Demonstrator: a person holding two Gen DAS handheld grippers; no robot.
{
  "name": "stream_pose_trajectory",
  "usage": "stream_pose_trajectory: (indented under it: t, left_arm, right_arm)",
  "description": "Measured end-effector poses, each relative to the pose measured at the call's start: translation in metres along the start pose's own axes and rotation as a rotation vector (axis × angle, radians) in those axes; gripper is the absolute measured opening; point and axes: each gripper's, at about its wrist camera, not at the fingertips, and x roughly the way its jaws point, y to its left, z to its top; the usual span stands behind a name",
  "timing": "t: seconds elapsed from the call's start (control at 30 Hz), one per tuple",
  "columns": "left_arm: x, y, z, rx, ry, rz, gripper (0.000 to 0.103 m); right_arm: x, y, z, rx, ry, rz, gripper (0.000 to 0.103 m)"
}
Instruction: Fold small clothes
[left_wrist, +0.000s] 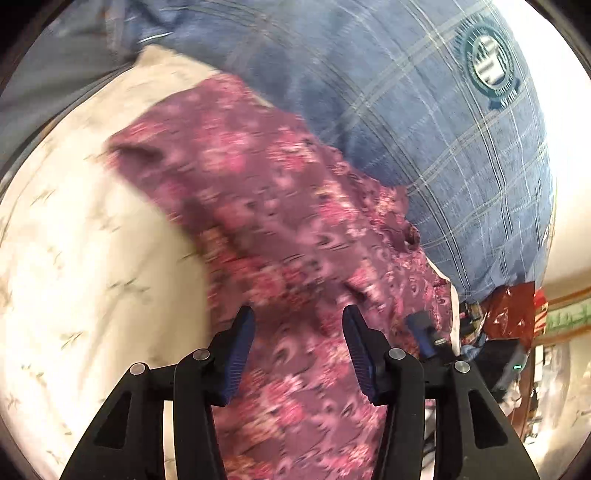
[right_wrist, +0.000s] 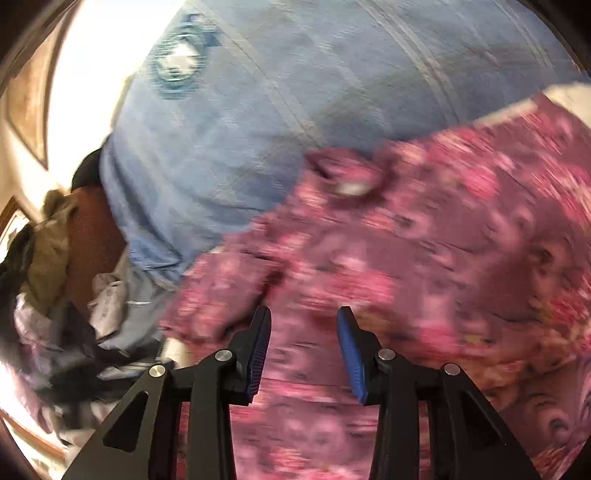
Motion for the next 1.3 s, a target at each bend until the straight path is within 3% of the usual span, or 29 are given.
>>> stream_pose_trajectory:
  t: [0.07,0.13,0.27,0.33,0.37,0.57,0.67,0.83,1.0,1.2,1.23,1.3]
  left_arm:
    - [-0.001,0.011,-0.006,-0.026,0.010,-0.009,0.048]
    - [-0.004,0.019,-0.009,-0.046,0.024,-0.028,0.048]
    - [-0.009,0.023,-0.018,-0.015,0.002,-0.022,0.048]
    - [-0.005,0.019,-0.018,-0.011,-0.007,-0.025,0.048]
    - [-0.005,0.018,-0.019,-0.012,-0.010,-0.030,0.048]
    - [-0.009,0.009,-0.021,0.015,-0.018,-0.013,0.048]
    - [-0.001,0.002,-0.022,0.005,-0.011,-0.024,0.049]
    - [0.027,-0.007,-0.026,-0.029,0.035,-0.042,0.049]
    - [0.055,-0.016,-0.026,-0.061,0.076,-0.033,0.049]
    - [0.065,-0.028,-0.014,-0.084,0.056,-0.006,0.049]
    - [0.069,-0.027,-0.012,-0.090,0.058,0.017,0.049]
    - [0.078,-0.025,-0.006,-0.104,0.078,0.027,0.048]
  right_arm:
    - [0.014,0.012,0.002,0.043,0.045,0.051,0.047]
    - [0.037,0.016,-0.001,0.121,0.131,0.099,0.047]
    - [0.068,0.019,-0.009,0.221,0.185,0.077,0.047]
    - [0.080,0.018,-0.010,0.277,0.193,0.085,0.035]
    - [0.082,0.018,-0.009,0.281,0.188,0.115,0.008]
    - [0.025,0.023,0.021,0.168,0.029,0.174,0.007]
    - [-0.020,0.000,0.043,0.146,-0.056,0.139,0.006]
    - [-0.083,-0.076,0.062,0.207,-0.166,-0.011,0.006]
    - [-0.108,-0.145,0.056,0.323,-0.190,-0.111,0.006]
    - [-0.123,-0.150,0.064,0.286,-0.233,-0.060,0.006]
    - [-0.118,-0.151,0.065,0.284,-0.209,-0.095,0.006]
    - [-0.104,-0.162,0.063,0.291,-0.079,-0.212,0.007]
